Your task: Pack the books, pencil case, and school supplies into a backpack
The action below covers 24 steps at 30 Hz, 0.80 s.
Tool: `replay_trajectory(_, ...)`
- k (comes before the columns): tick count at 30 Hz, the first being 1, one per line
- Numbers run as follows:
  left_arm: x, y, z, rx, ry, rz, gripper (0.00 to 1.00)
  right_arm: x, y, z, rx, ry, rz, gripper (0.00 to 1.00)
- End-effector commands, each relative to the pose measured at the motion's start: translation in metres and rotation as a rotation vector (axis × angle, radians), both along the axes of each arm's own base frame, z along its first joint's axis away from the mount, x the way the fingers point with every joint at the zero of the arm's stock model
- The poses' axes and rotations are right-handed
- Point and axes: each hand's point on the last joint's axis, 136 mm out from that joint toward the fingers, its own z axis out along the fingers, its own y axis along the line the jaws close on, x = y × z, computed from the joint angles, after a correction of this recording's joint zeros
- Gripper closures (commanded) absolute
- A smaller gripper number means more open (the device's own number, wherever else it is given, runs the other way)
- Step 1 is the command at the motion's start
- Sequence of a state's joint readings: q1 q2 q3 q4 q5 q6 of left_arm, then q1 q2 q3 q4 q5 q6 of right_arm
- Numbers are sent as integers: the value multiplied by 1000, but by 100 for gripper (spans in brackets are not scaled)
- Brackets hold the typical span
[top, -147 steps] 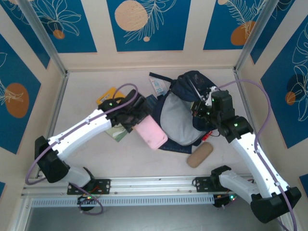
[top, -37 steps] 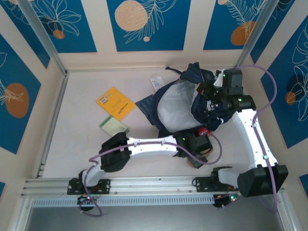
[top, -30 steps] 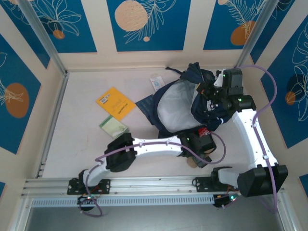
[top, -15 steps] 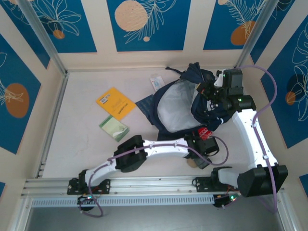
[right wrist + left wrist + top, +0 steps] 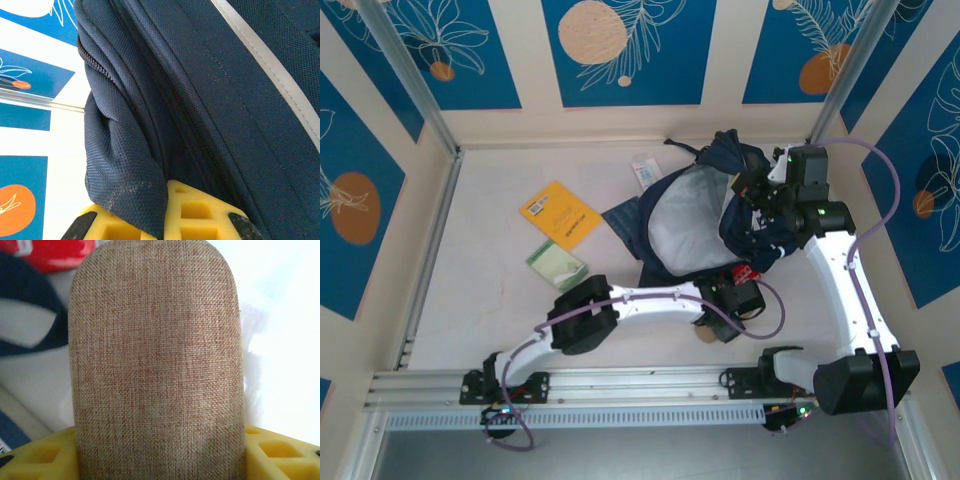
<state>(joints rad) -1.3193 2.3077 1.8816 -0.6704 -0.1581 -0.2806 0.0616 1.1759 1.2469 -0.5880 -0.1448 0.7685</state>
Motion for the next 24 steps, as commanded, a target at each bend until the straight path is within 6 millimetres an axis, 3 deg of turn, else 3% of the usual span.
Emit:
replay_trajectory(1, 5, 15, 55, -73, -43, 5, 49, -2, -7, 24, -9, -91, -20, 100)
replay_trajectory(8, -2, 62, 104, -142, -66, 23, 48, -5, -6, 23, -24, -99, 2, 100)
replay_trajectory(12, 6, 84, 140, -238, -53, 65, 48, -6, 0, 24, -9, -106, 36, 100)
replay_trajectory(19, 70, 127, 193, -330, -51, 288, 47, -14, 10, 34, 36, -124, 91, 100)
replay_trajectory(24, 114, 108, 208, -366, 50, 398, 45, -18, 21, 53, 90, -150, 131, 100)
